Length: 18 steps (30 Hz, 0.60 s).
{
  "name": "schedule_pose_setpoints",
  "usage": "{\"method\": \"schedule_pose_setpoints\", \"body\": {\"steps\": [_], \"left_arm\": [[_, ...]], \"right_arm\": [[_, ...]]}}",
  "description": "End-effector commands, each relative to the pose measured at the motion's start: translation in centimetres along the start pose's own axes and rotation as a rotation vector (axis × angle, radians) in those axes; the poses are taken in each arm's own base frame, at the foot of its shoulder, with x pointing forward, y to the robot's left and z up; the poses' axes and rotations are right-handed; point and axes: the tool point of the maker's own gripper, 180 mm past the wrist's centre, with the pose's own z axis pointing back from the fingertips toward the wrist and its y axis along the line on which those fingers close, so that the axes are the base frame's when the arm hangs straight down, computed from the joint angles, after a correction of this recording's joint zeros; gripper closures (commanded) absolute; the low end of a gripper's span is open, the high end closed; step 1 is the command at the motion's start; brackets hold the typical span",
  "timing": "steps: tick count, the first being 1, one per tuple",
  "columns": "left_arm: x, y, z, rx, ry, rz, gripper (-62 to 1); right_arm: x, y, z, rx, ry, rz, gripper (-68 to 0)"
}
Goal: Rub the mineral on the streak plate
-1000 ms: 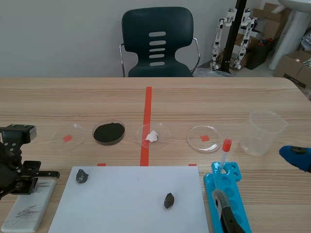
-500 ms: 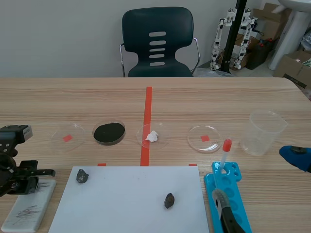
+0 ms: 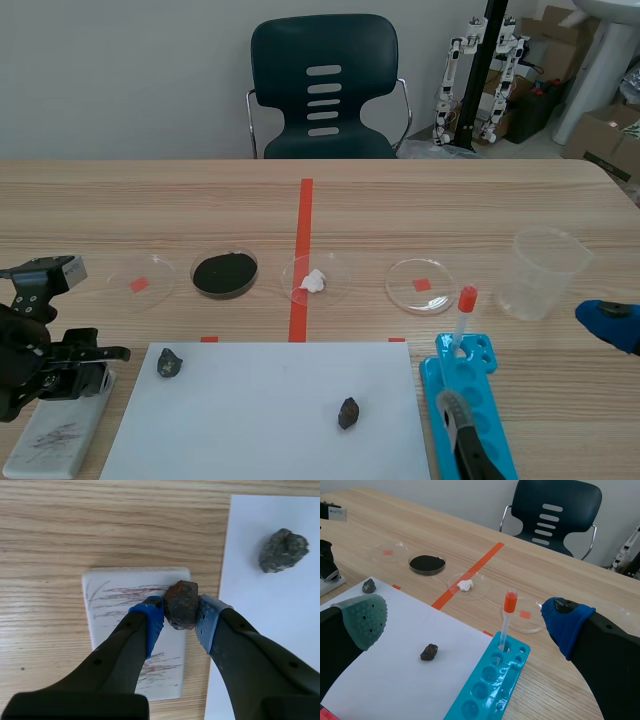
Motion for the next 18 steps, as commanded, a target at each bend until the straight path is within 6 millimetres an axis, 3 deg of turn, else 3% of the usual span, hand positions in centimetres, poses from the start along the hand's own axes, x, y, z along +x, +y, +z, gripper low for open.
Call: {"method": "schedule_pose_setpoints", "body": {"steps": [1, 9, 15, 18], "left_arm": [[-0.2, -3.0, 0.3, -0.079, -0.033, -0.025, -7.0], [4.4, -6.7, 5.1, -0.146, -0.389, -0.107, -7.0], [5.2, -7.0, 8.8, -0.094, -0.565, -0.189, -7.0], [4.6, -6.8, 10.0, -0.073, -0.601, -0.214, -7.0]], "right_arm": [[0.6, 0.0, -0.1, 0.004, -0.025, -0.003, -65.5], [0.6, 0.0, -0.1, 0.004, -0.025, -0.003, -65.5], [0.6, 0.0, -0.1, 0.004, -0.025, -0.003, -65.5], [0.6, 0.0, -0.1, 0.004, -0.025, -0.003, -65.5]]}}
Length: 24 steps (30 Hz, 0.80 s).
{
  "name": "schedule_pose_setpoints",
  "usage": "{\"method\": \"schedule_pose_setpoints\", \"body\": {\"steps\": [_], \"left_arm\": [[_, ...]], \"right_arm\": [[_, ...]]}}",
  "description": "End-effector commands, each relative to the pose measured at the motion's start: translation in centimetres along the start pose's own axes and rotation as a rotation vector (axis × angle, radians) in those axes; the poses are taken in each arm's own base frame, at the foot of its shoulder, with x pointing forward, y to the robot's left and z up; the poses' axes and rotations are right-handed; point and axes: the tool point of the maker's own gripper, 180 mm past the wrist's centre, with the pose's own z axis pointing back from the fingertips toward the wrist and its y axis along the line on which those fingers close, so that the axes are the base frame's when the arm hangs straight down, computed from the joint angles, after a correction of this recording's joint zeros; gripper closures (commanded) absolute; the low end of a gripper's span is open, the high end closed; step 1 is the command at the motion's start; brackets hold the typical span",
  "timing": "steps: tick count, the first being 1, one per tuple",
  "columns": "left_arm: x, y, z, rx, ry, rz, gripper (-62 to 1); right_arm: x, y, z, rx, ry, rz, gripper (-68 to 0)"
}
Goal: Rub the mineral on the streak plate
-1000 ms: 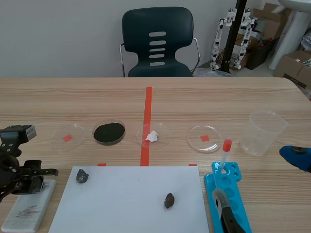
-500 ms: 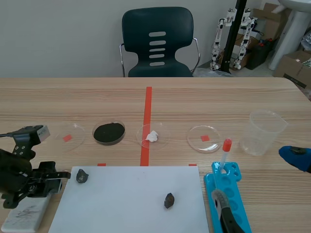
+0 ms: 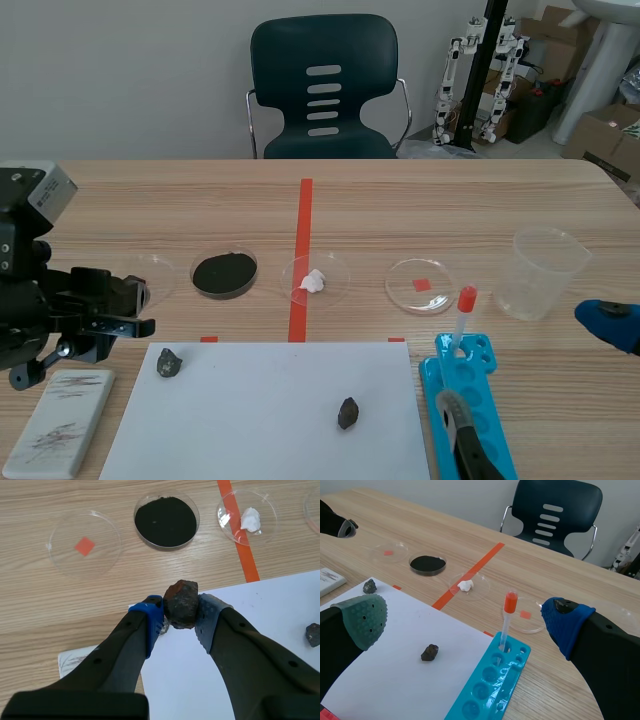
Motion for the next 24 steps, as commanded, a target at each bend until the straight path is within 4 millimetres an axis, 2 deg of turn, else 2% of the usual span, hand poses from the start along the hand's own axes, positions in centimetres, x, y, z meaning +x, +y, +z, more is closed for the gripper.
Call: {"method": "schedule_pose_setpoints", "body": {"steps": [1, 7, 17, 24], "left_arm": [[0.0, 0.4, 0.7, 0.014, -0.012, -0.015, -7.0], [0.0, 0.8, 2.9, 0.031, -0.096, -0.037, -7.0], [0.9, -3.8, 6.2, -0.233, -0.273, -0.094, -7.0], [0.6, -6.3, 8.2, -0.356, -0.339, -0.137, -7.0]], "right_arm": [[0.6, 0.0, -0.1, 0.004, -0.025, -0.003, -65.5], [0.6, 0.0, -0.1, 0.004, -0.025, -0.003, -65.5], [0.6, 0.0, -0.1, 0.004, -0.025, -0.003, -65.5], [0.6, 0.0, -0.1, 0.004, -0.025, -0.003, -65.5]]}}
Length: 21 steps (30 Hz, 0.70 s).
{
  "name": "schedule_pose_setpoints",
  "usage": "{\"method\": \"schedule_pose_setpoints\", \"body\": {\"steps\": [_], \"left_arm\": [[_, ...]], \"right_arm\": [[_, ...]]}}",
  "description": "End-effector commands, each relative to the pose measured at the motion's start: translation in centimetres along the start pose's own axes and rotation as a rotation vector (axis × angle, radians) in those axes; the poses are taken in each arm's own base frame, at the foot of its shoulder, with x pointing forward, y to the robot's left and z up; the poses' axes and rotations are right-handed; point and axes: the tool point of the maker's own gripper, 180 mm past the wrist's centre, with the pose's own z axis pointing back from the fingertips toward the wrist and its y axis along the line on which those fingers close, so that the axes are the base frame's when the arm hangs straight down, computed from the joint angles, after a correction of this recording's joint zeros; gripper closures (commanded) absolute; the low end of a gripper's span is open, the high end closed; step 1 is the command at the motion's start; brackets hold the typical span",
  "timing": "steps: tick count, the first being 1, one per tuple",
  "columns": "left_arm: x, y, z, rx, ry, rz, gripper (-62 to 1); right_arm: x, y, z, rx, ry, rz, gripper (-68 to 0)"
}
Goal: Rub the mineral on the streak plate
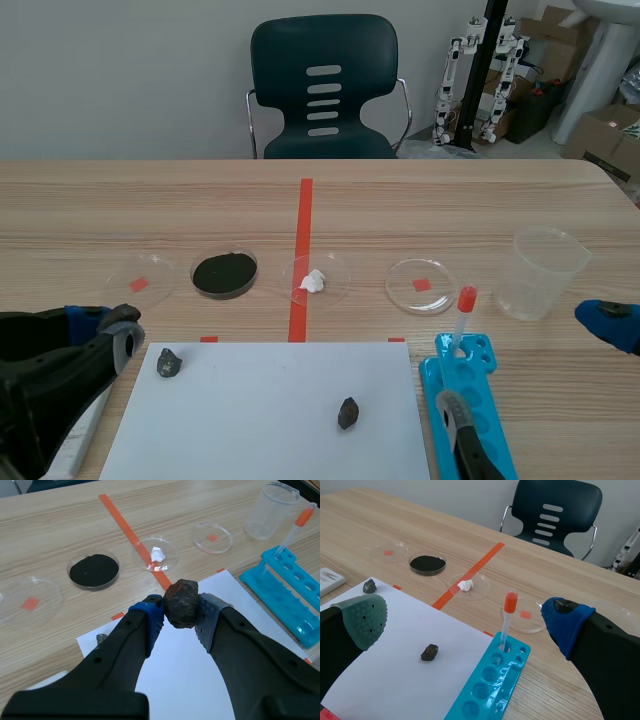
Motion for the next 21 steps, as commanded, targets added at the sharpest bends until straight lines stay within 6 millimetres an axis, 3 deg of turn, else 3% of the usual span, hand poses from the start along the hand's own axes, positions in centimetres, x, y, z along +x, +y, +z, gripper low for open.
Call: {"method": "schedule_pose_setpoints", "body": {"steps": [1, 10, 21], "left_arm": [[1.1, -0.8, 0.1, -0.033, -0.039, -0.017, -7.0], [0.4, -2.0, 0.7, -0.077, -0.026, -0.078, -7.0], [0.2, -2.1, 0.7, -0.079, -0.014, -0.097, -7.0]], "right_arm": [[0.6, 0.0, -0.1, 0.004, -0.025, -0.003, -65.5], [0.6, 0.0, -0.1, 0.004, -0.024, -0.003, -65.5], [0.6, 0.0, -0.1, 0.004, -0.025, -0.003, -65.5]]}}
